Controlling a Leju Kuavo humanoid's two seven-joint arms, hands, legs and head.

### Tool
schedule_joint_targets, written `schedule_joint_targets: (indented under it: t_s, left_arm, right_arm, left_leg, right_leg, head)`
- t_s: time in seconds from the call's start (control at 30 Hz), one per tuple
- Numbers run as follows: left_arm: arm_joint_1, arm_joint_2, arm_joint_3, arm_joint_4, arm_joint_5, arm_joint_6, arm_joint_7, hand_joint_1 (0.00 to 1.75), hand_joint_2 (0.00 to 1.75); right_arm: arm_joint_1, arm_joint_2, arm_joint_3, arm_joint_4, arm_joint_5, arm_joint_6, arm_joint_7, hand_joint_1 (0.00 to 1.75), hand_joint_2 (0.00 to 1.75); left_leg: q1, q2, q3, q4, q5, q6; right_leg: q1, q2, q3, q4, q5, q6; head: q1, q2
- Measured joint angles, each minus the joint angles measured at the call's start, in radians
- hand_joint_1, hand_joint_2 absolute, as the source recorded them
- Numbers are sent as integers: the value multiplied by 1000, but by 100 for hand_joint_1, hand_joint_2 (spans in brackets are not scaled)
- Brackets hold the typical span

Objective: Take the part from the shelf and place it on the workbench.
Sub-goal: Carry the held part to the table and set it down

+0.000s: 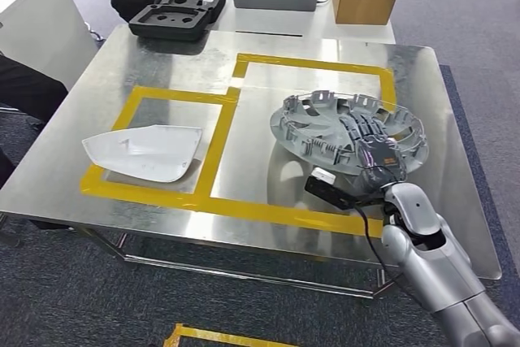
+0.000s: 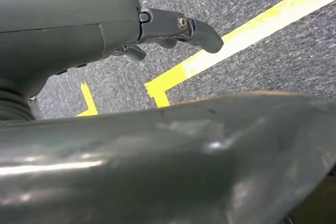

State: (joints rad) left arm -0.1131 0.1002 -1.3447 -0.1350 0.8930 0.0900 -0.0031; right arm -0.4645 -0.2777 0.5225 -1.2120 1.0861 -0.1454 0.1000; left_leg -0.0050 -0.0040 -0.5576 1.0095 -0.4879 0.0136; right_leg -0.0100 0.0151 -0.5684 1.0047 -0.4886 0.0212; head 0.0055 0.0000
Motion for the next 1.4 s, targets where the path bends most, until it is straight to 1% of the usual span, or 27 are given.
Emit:
schedule_joint_targets:
  t_s: [0.1, 0.27, 0.33, 0.43, 0.53, 0.73, 0.93, 1.13, 1.23, 1.3, 1.4]
  left_arm:
    - [2, -1, 0, 0, 4, 0, 0, 0, 0]
    - [5, -1, 0, 0, 15, 1, 0, 0, 0]
    - [7, -1, 0, 0, 22, 1, 0, 0, 0]
    - [12, -1, 1, 0, 35, 3, 0, 0, 0]
    - [19, -2, 2, 0, 47, 3, -4, 0, 0]
    - [26, -2, 3, 0, 53, 3, -6, 0, 0]
    - [27, -3, 3, 0, 64, 1, -7, 0, 0]
    - [28, -3, 3, 0, 68, 0, -8, 0, 0]
    - [31, -3, 3, 0, 79, -3, -10, 0, 0]
    - [33, -3, 3, 0, 86, -3, -12, 0, 0]
    - [34, -3, 3, 0, 92, -3, -14, 0, 0]
  right_arm:
    - [-15, 3, 10, -10, -13, 26, 12, 0, 175]
    - [-46, 9, 29, -22, -71, 151, 68, 0, 175]
    - [-64, 9, 41, -31, -109, 203, 90, 0, 175]
    - [-115, 10, 74, -48, -194, 304, 121, 0, 175]
    - [-164, 8, 112, -71, -267, 364, 136, 0, 175]
    - [-219, 7, 168, -111, -328, 398, 148, 0, 175]
    - [-276, -1, 226, -121, -446, 466, 149, 0, 175]
    - [-294, -4, 247, -124, -488, 481, 150, 0, 175]
    - [-351, -28, 318, -145, -542, 501, 159, 0, 175]
    - [-383, -47, 367, -169, -520, 497, 174, 0, 175]
    - [-401, -63, 397, -187, -517, 504, 182, 0, 175]
  left_leg:
    - [0, 0, 0, 0, 0, 0]
    - [0, 0, 0, 0, 0, 0]
    - [0, 0, -1, 0, 0, 0]
    - [0, 0, -1, 0, 1, -1]
    - [0, 0, -1, 0, 1, -1]
    - [0, 0, -1, 0, 1, -1]
    - [0, 0, -1, 0, 1, -1]
    - [0, 0, -1, 0, 1, -1]
    - [0, 0, -1, 0, 1, -1]
    - [0, 0, -1, 0, 1, -1]
    - [0, 0, -2, 0, 1, -1]
  right_leg:
    - [0, 0, 0, 0, 0, 0]
    - [0, 0, 0, 0, 0, 0]
    - [0, 1, 0, 0, 0, 0]
    - [0, 1, -1, 0, 1, 0]
    - [0, 1, -1, 0, 1, -1]
    - [0, 1, -2, 0, 1, -1]
    - [0, 1, -2, 0, 1, -1]
    - [0, 1, -2, 0, 1, -1]
    - [0, 1, -2, 0, 1, -1]
    - [0, 1, -2, 0, 1, -1]
    - [0, 1, -2, 0, 1, -1]
  head:
    - [0, 0]
    - [0, 0]
    - [0, 0]
    - [0, 0]
    - [0, 0]
    - [0, 0]
    - [0, 0]
    - [0, 0]
    - [0, 0]
    - [0, 0]
    - [0, 0]
